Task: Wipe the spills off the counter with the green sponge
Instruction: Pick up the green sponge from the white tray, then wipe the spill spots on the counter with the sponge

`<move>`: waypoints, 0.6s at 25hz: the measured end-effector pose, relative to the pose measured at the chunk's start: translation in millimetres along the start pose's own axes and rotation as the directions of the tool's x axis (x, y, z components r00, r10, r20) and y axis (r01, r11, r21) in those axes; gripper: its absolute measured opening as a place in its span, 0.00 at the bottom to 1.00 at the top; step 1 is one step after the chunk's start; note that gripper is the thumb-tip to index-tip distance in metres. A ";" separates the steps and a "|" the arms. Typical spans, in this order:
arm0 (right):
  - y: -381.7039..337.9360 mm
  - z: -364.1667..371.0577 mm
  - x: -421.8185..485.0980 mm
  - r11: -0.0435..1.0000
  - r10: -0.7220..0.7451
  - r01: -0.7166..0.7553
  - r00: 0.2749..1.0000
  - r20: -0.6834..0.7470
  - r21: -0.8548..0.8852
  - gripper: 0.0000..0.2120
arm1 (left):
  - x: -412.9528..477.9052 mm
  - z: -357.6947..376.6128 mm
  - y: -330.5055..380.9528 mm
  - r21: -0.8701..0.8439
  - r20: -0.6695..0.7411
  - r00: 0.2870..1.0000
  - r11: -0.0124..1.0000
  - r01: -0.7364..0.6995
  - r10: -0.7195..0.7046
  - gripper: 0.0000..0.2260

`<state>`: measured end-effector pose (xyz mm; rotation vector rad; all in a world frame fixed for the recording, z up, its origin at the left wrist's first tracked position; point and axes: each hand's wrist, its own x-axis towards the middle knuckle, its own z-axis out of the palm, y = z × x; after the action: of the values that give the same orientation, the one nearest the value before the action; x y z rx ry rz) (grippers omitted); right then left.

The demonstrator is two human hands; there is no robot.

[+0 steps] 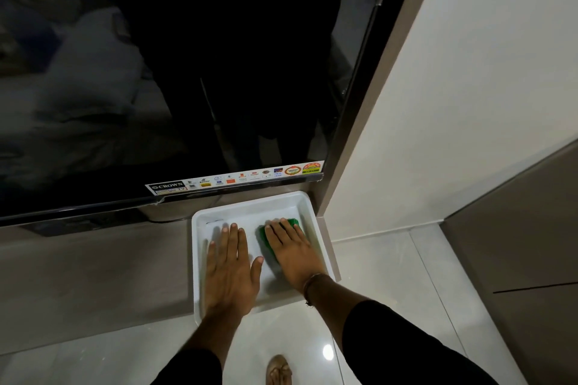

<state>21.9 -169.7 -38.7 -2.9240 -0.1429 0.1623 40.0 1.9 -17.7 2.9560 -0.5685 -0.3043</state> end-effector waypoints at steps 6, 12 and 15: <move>17.0 -66.5 -58.7 0.996 0.034 -0.007 0.950 -0.311 0.089 0.37 | -17.4 -42.5 73.8 -0.015 -0.042 0.989 0.990 -0.141 0.141 0.36; 135.1 -121.5 -165.6 0.966 0.256 -0.250 0.864 -0.434 0.073 0.43 | -18.8 -58.8 222.1 0.044 -0.026 0.946 0.945 -0.323 0.324 0.38; 224.0 -142.8 -239.0 0.922 0.358 -0.385 0.795 -0.489 0.048 0.45 | -20.0 -59.0 324.9 0.042 -0.045 0.889 0.890 -0.453 0.455 0.42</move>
<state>-178.5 -442.4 76.1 -2.8989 0.5209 -0.5384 -80.4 -286.0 92.2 2.7309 -1.2341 -0.1654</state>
